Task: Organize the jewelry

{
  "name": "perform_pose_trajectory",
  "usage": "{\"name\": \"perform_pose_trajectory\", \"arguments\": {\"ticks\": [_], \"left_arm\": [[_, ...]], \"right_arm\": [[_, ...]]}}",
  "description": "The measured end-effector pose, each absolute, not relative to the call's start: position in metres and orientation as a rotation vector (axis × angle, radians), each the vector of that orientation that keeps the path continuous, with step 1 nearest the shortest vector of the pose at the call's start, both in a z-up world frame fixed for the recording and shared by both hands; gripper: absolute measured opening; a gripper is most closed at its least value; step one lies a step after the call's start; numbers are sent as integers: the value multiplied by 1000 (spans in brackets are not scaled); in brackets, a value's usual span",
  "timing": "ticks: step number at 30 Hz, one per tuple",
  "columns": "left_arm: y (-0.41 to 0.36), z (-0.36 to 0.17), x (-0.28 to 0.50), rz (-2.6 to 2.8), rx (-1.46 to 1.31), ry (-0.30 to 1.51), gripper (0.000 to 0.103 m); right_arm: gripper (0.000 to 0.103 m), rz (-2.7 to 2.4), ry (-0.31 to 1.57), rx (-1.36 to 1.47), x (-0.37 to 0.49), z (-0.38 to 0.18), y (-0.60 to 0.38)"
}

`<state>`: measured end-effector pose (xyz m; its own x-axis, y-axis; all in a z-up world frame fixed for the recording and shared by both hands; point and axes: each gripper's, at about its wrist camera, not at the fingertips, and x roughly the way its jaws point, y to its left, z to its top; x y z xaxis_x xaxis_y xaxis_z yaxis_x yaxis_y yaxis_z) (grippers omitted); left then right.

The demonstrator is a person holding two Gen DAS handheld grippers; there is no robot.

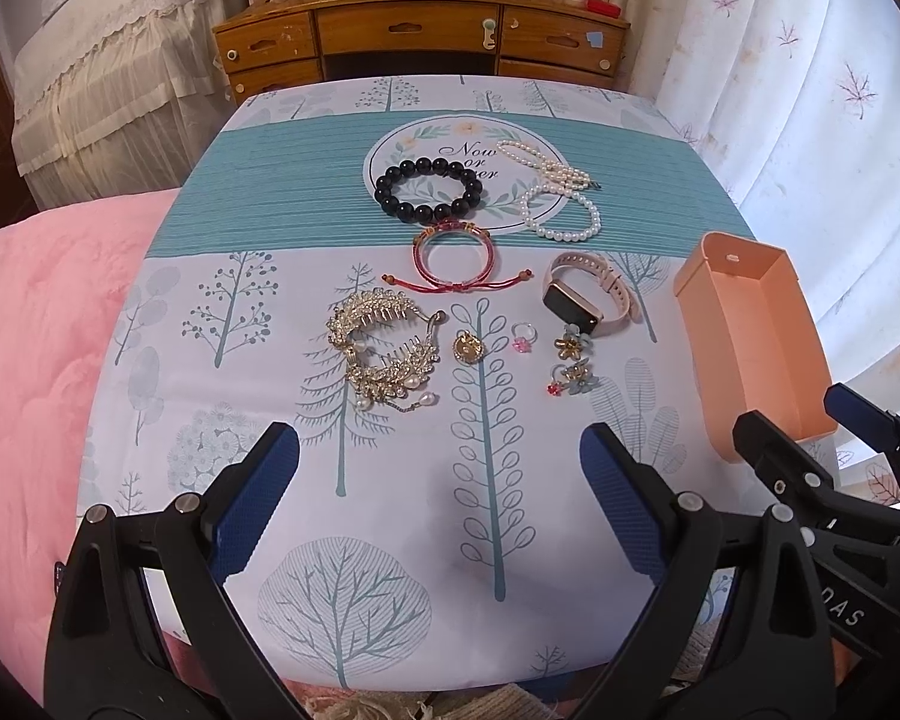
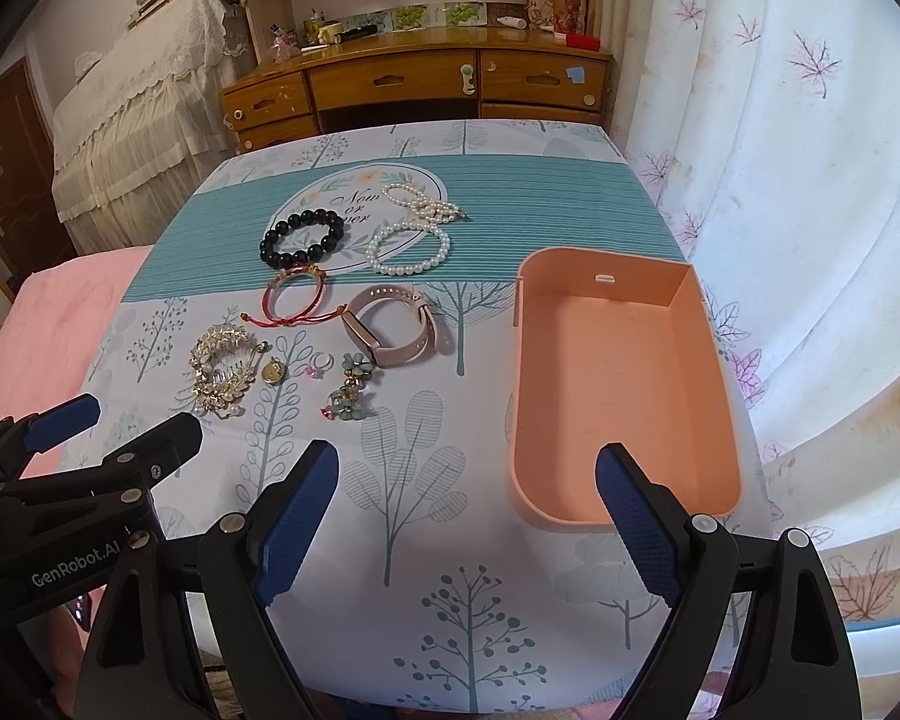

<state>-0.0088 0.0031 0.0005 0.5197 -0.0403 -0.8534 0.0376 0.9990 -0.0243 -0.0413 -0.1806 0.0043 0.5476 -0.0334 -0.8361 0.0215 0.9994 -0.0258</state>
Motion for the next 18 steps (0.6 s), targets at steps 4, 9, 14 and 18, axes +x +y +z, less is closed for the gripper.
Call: {"name": "perform_pose_trajectory", "arguments": {"ticks": [4,9,14,18], "left_arm": [[4,-2,-6,-48,-4,1026,94],[4,-2,-5,-49,-4,1029,94],[5,-3,-5,-49,-4,1029,94],[5,-3,-5,-49,-4,1029,94]], "right_arm": [[89,-33,991,-14,-41,3,-180],[89,-32,990,-14,-41,4,-180],[89,-33,991,-14,-41,3,-179],[89,-33,989,-15,-41,3,-179]]}}
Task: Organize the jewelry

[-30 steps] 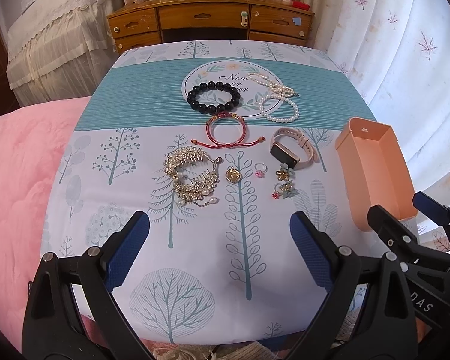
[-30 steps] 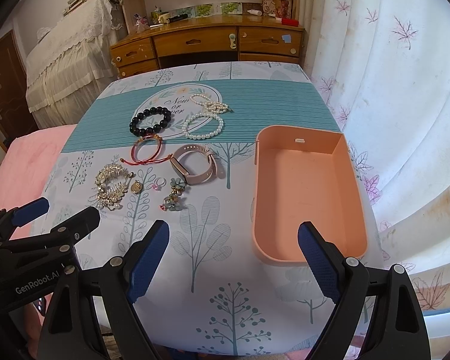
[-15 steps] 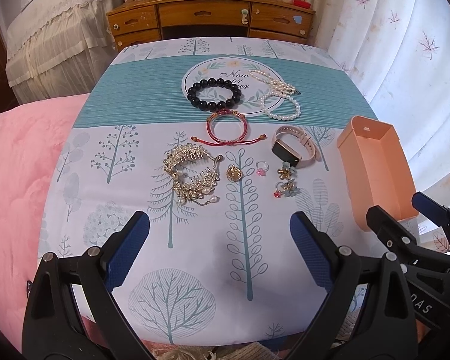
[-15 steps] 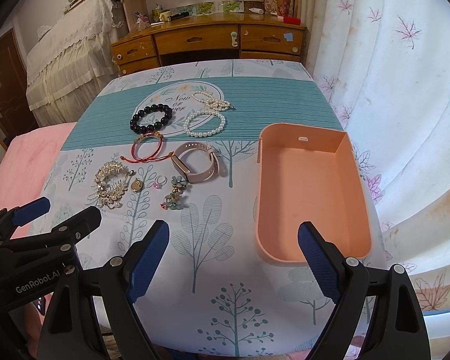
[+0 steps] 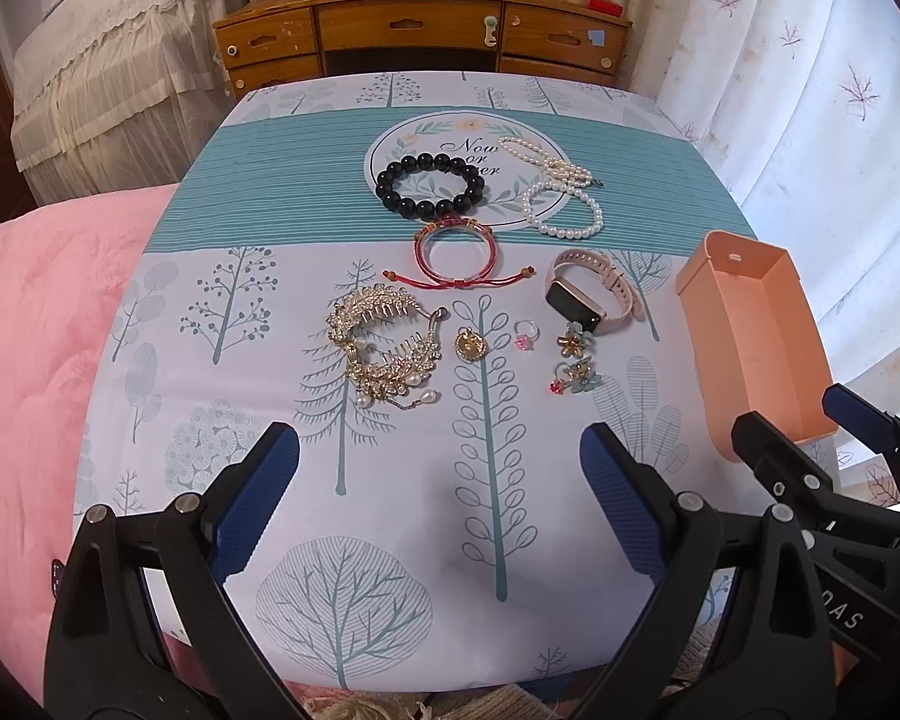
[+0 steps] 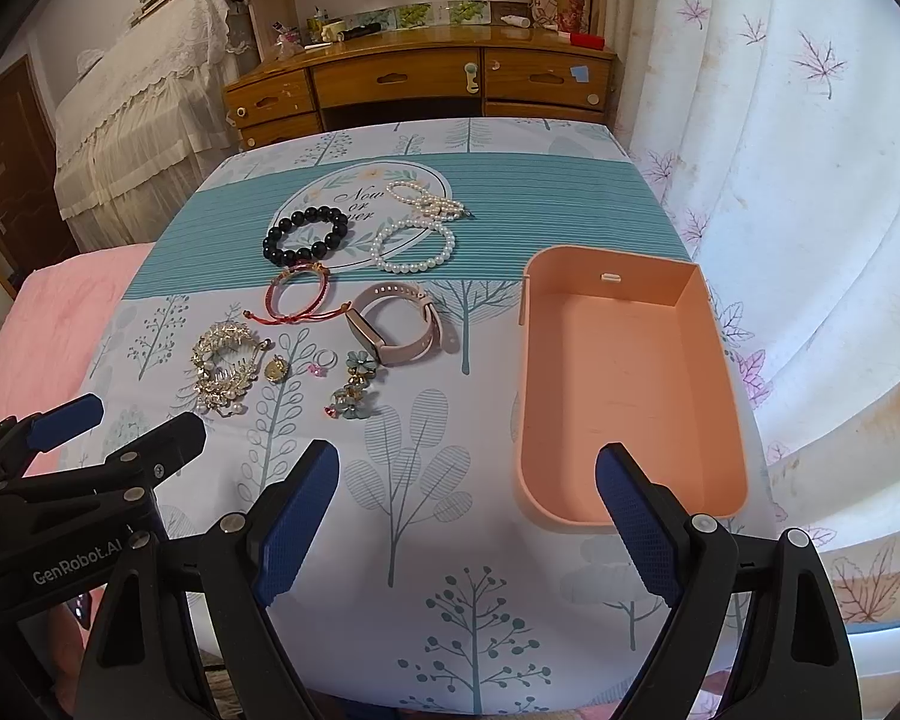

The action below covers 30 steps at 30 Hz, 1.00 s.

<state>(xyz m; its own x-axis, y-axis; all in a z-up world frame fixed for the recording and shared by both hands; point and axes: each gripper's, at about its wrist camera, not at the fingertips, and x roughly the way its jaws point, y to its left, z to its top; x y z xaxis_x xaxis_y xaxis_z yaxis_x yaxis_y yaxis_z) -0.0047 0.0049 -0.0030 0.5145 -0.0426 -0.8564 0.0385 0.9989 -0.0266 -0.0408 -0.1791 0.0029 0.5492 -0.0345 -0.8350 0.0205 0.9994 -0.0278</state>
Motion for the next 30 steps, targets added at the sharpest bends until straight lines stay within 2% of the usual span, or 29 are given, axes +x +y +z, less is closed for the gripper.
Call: {"name": "perform_pose_trajectory", "arguments": {"ticks": [16,30], "left_arm": [[9,-5,-4,-50,-17,1022,94],[53,6,12,34,-66,983,94]], "right_arm": [[85,-21,997,-26,-39,1,-170],[77,3,985,-53,-16,7,-164]]}}
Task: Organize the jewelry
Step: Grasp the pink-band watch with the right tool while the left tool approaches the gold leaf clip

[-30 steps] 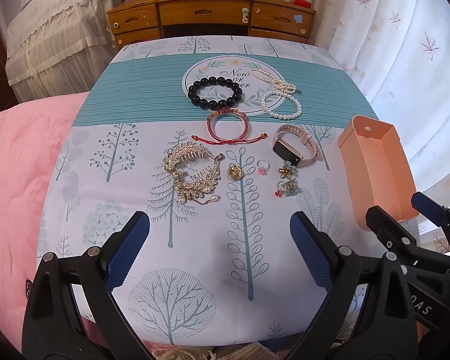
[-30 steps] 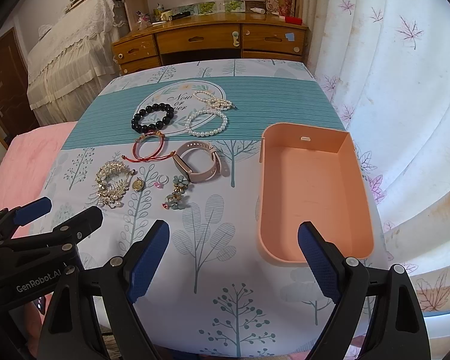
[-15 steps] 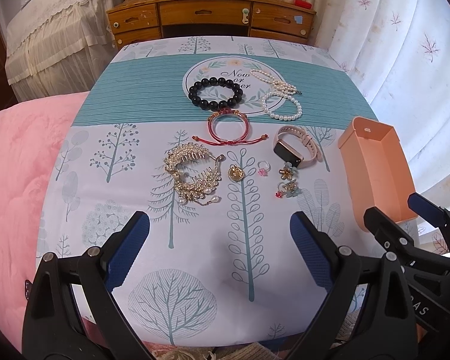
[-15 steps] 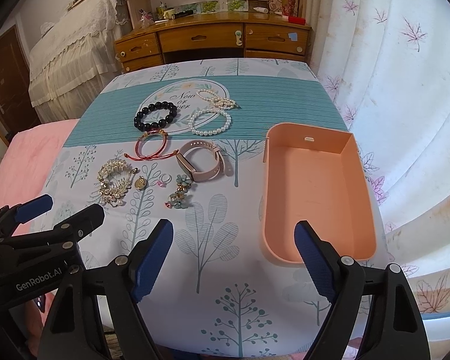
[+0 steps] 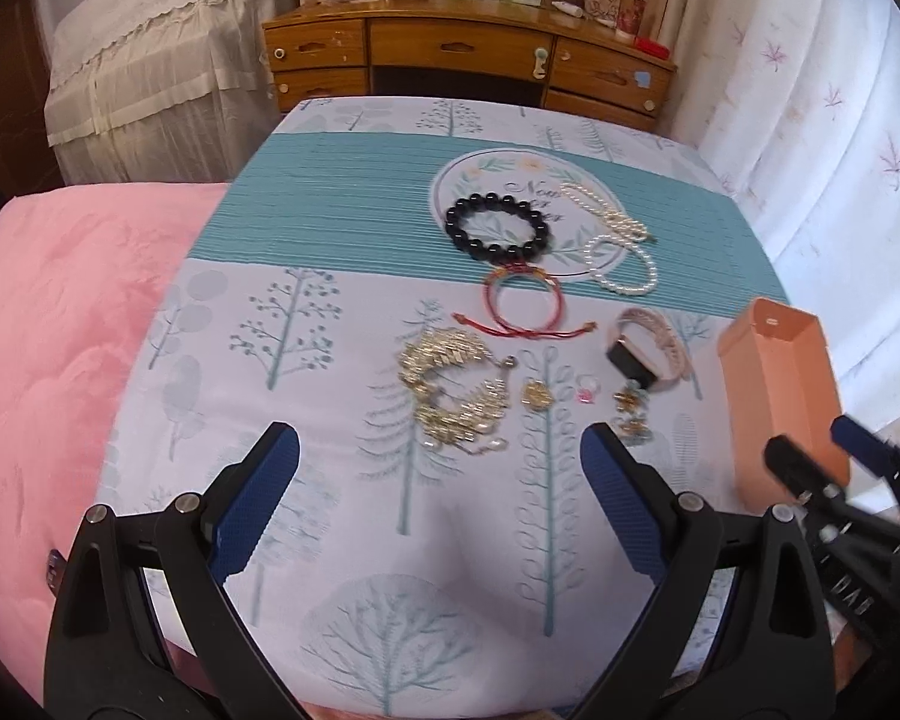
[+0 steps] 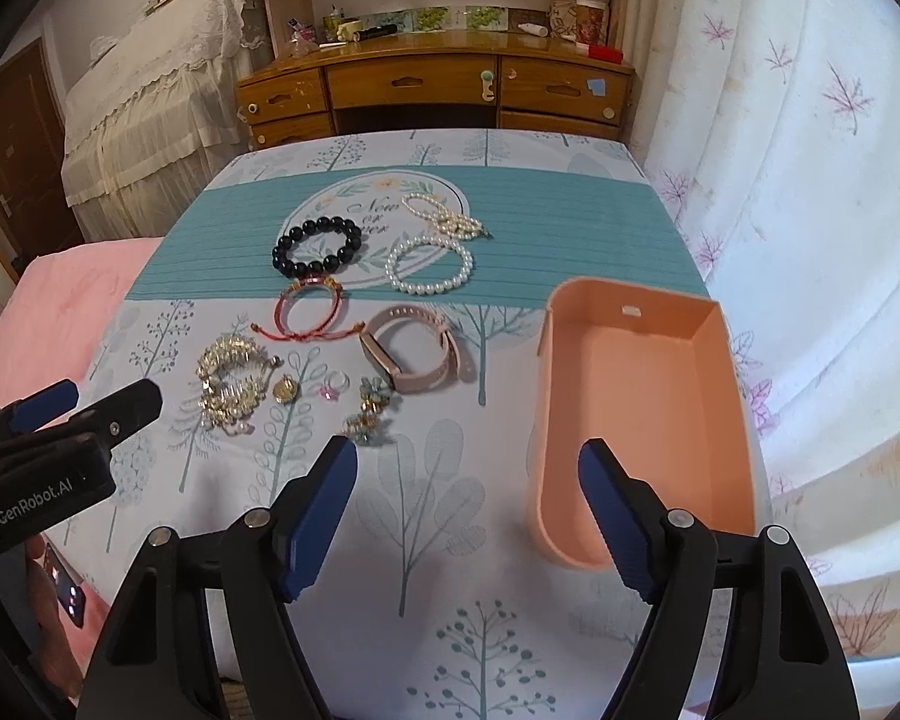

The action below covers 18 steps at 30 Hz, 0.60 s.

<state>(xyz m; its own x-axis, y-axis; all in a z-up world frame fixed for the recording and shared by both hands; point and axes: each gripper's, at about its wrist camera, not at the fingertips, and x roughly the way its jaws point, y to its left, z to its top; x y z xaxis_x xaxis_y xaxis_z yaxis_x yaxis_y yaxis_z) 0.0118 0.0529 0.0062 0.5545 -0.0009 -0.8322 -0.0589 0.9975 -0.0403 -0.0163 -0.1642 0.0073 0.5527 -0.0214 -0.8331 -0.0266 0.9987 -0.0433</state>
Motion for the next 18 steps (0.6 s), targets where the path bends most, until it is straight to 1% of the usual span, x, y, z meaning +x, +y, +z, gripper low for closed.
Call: {"name": "perform_pose_trajectory", "arguments": {"ticks": [5,13,18], "left_arm": [[70,2,26,18,-24,1010,94],[92,-24,66,-64,32,1095,94],[85,-44,89,-152,160,1135,94]], "right_arm": [[69,64,1023,-11,15,12,-164],[62,161,1112,-27,90,12,-158],[60,205,1222,-82,136,-9,-147]]}}
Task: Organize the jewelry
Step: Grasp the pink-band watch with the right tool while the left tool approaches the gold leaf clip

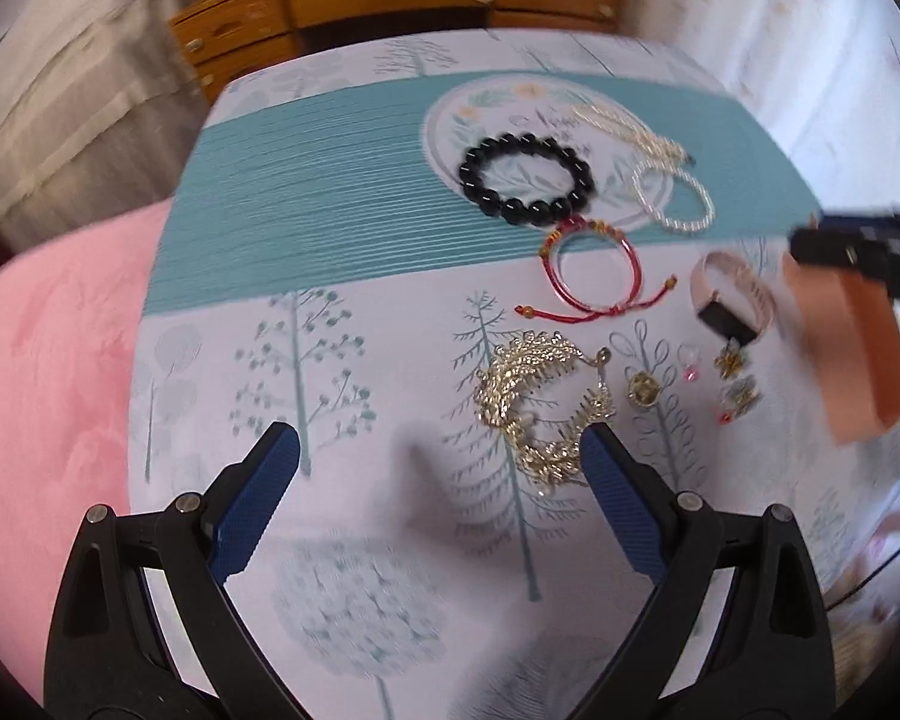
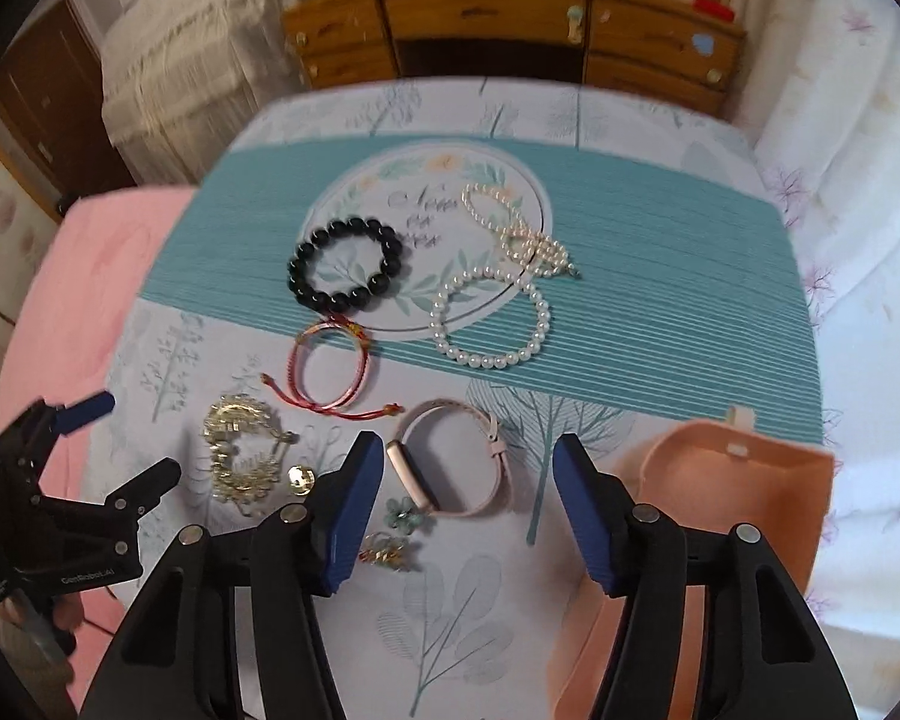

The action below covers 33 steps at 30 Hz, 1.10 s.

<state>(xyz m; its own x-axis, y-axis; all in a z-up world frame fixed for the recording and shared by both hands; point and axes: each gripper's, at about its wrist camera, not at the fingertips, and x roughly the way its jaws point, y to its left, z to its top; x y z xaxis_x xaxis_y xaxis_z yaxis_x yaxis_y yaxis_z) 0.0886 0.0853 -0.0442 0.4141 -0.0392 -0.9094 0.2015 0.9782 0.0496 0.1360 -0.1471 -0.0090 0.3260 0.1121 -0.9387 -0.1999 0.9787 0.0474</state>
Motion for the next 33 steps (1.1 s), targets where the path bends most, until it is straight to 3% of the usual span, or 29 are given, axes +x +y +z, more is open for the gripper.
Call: {"name": "perform_pose_trajectory", "arguments": {"ticks": [9,19,22,25,27,28,29,33], "left_arm": [[63,-73,118,-238,297,1200,93],[55,-84,135,-276,346,1229,87],[55,-90,139,-281,350,1260,71],[56,-89,143,-291,325,1268,65],[54,-88,144,-302,323,1275,55],[52,-87,145,-332,306,1286,35],[51,-87,146,-342,299,1296,27],[46,-86,146,-287,324,1285,26]], "right_arm": [[55,205,1407,-106,176,-66,-156],[20,197,1438,-161,175,-101,-147],[11,192,1427,-183,172,-105,-145],[10,186,1418,-197,168,-108,-141],[10,185,1414,-194,164,-110,-140],[10,186,1410,-191,163,-108,-140],[10,185,1406,-186,164,-105,-139],[10,192,1368,-140,159,-96,-139]]}}
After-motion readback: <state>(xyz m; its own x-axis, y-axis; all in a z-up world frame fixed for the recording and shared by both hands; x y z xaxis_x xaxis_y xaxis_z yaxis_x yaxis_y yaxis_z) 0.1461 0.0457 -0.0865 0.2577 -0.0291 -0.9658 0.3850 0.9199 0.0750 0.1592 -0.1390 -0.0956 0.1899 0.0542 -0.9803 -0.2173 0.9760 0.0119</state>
